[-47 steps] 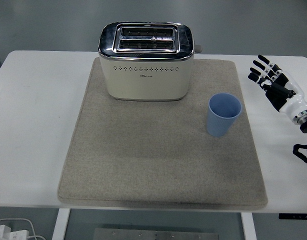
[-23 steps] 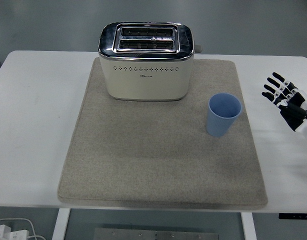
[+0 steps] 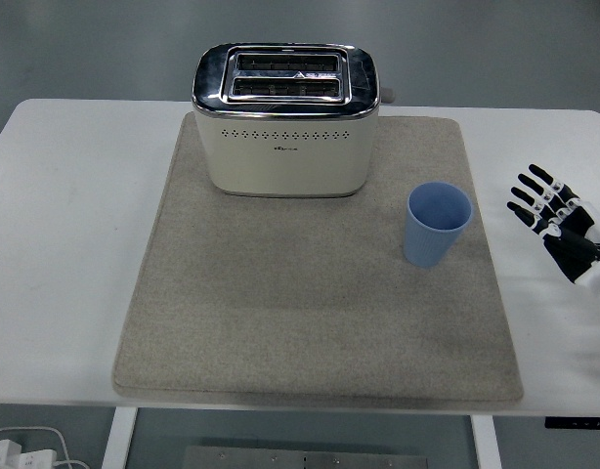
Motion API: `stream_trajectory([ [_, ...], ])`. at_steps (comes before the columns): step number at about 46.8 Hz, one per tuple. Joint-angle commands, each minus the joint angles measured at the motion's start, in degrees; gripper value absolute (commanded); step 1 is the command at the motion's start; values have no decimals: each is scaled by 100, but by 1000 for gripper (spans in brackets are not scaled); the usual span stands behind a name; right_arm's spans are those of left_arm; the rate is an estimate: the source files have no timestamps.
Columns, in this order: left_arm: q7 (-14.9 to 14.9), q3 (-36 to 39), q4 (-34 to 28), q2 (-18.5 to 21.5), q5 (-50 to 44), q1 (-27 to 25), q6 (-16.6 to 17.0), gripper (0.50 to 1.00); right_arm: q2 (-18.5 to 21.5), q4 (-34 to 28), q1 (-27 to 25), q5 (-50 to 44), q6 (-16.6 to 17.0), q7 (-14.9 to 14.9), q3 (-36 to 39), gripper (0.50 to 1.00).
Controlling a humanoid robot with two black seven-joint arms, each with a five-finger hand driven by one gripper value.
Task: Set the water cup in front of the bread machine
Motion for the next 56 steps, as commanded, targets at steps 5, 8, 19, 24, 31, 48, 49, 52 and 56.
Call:
stream_trajectory([
  [5, 0, 0, -1, 0, -1, 1, 6, 1000, 10, 179, -153, -194, -16, 0, -5, 926],
  [8, 0, 0, -1, 0, -1, 1, -2, 1000, 18, 223, -188, -282, -16, 0, -5, 926],
  [19, 0, 0, 8, 0, -1, 1, 6, 1000, 27, 495, -241, -545, -69, 0, -23, 926],
  [24, 0, 0, -1, 0, -1, 1, 6, 1000, 27, 619, -258, -695, -95, 0, -23, 926],
  [31, 0, 0, -1, 0, -1, 1, -2, 1000, 45, 794, -285, -783, -165, 0, -32, 926],
  [48, 0, 0, -1, 0, -1, 1, -3, 1000, 133, 909, -285, -1126, -297, 0, -23, 926],
  [49, 0, 0, -1, 0, 8, 1, -3, 1000, 133, 909, -285, -1152, -297, 0, -23, 926],
  [52, 0, 0, -9, 0, 8, 1, -2, 1000, 141, 909, -267, -1231, -341, 0, -23, 926],
  [56, 0, 0, -1, 0, -1, 1, 6, 1000, 168, 909, -250, -1293, -385, 0, -23, 926],
])
